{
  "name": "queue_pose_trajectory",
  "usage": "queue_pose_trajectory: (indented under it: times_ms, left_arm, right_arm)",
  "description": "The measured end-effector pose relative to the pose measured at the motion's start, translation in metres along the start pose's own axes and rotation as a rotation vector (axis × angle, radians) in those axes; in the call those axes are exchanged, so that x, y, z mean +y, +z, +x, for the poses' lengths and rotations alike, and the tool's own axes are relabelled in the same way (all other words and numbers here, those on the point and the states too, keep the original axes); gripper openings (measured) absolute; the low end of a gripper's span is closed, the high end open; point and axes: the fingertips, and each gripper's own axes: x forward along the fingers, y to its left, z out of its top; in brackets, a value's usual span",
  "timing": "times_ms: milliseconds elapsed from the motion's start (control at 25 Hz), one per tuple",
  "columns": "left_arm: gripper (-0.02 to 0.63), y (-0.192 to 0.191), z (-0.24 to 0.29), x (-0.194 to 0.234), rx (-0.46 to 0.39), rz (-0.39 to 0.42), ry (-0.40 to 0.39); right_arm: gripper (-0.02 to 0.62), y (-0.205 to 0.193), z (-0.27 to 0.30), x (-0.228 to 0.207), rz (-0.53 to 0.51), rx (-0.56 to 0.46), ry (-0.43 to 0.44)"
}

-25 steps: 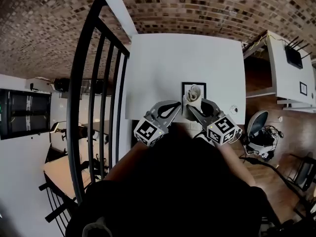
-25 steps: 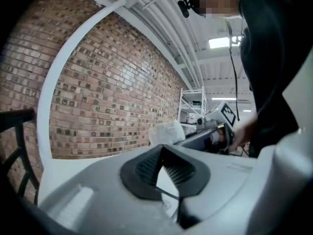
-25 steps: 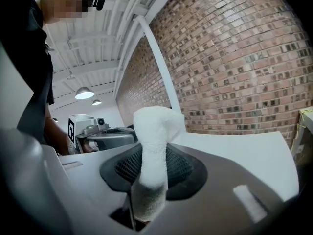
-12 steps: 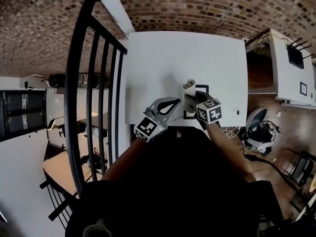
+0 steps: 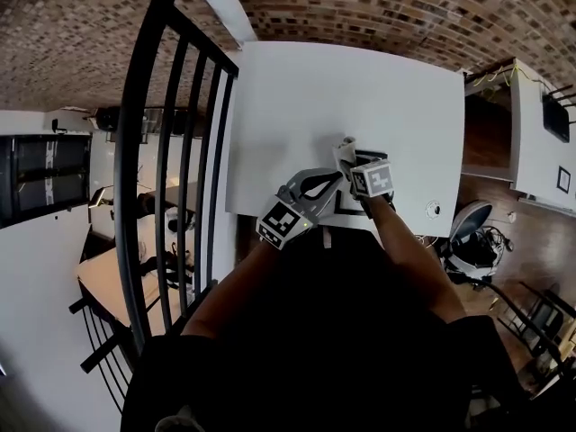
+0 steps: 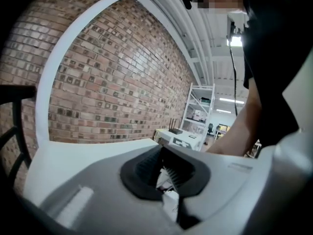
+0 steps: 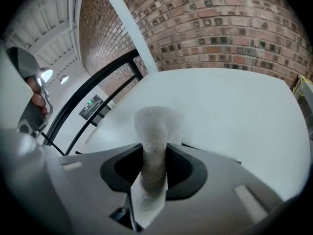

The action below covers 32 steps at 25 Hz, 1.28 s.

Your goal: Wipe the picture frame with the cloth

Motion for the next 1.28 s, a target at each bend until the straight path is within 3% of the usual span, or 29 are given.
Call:
queue_pose_trajectory:
  times_ms: [320, 1040, 1280]
  left_arm:
    - [0.002, -0.011, -0.001, -0.001, 0.031, -0.009, 0.016]
    - [0.003, -0.019, 0.010, -0.026, 0.050, 0.017, -0.024]
    - [0.002, -0.016, 0.009, -0.031, 0.038, 0.028, -0.022]
  right_arm:
    - [0.121, -0.007, -0.003, -0.034, -0.012, -0.020, -0.052]
    - [0.121, -0.043, -0.074, -0.117, 0.143, -0.064, -0.242]
    - [0.121, -0.034, -0.087, -0.085, 0.153, -0.136, -0.157]
